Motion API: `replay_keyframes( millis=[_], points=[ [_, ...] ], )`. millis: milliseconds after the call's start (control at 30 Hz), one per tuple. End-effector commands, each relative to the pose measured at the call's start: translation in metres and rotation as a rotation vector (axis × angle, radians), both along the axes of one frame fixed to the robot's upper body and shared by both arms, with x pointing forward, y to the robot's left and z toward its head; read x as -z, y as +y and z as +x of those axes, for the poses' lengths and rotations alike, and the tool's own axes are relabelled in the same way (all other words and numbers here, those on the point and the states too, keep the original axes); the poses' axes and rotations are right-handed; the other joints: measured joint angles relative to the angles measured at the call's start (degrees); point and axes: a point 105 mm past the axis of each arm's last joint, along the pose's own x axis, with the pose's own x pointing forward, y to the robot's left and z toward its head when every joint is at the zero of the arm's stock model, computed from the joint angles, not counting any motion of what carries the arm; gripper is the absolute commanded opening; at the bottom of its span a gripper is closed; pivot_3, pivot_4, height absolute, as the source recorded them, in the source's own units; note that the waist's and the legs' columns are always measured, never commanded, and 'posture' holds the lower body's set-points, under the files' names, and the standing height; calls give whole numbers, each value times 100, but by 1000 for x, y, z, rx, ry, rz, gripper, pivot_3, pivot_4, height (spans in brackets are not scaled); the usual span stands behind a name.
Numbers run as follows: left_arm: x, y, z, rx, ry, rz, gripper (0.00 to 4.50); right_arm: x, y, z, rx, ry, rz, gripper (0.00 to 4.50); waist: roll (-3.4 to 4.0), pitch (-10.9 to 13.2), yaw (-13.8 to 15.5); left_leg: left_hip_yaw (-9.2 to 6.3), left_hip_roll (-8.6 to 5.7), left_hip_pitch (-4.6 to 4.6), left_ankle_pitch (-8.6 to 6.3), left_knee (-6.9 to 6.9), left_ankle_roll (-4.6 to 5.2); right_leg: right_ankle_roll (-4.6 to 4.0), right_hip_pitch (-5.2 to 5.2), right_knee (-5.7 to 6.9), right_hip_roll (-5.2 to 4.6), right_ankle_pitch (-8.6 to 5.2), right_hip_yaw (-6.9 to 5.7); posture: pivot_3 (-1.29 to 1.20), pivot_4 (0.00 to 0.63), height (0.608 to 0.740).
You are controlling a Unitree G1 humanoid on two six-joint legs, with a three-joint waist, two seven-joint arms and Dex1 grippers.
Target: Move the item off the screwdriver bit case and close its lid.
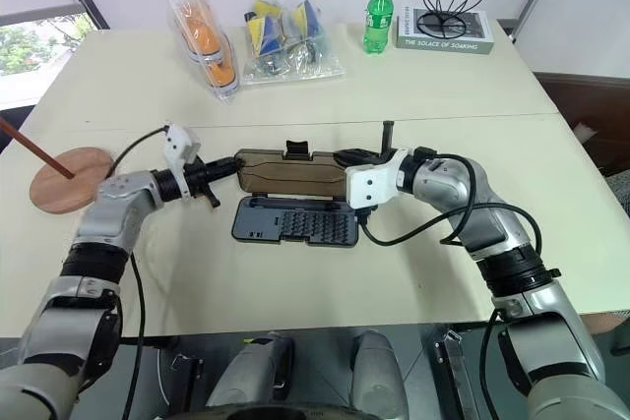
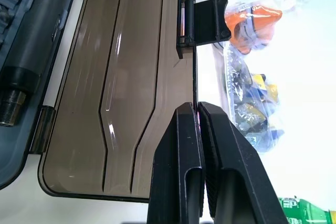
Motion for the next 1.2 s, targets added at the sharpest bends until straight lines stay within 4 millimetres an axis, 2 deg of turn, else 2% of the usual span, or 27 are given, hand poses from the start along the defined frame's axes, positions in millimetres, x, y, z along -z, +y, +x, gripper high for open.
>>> replay_keyframes(
  millis=[33,533,833,967,1000,1167,1200],
  points=[
    [-13,-4,3,34,-68,19,0,-14,2,-3,-27,-34,9,44,-1,0,1,0,0,0,0,0,1,0,0,0,0,0,0,0,150,740],
    [-14,-17,9,95,-98,19,0,-9,3,-10,-53,15,-1,44,-2,1,1,2,0,0,-2,3,4,2,0,1,0,1,0,0,150,740],
    [-16,-21,7,113,-106,19,0,-6,1,-5,-38,33,-6,44,-1,1,6,2,0,-1,-2,4,4,2,0,1,0,1,0,0,150,740],
    [-18,-23,7,117,-117,12,0,-4,-1,-2,-27,43,-15,1363,-2,1,12,2,-1,-1,-2,5,4,2,1,1,0,1,-1,0,150,740],
    [-19,-23,7,118,-121,10,0,-3,-2,-1,-21,50,-15,2009,-3,1,12,2,-1,-1,-2,5,4,3,1,1,0,1,-1,0,150,740],
    [-20,-24,7,117,-129,6,0,-1,-7,1,-5,101,-39,4446,-3,1,15,2,-1,-2,-2,6,4,3,1,1,0,2,-1,0,150,740],
    [-20,-24,6,118,-131,6,0,-2,-9,0,-2,109,-38,4446,-3,1,16,2,-1,-2,-2,6,4,3,1,1,0,2,-1,0,150,740]
  ],
)
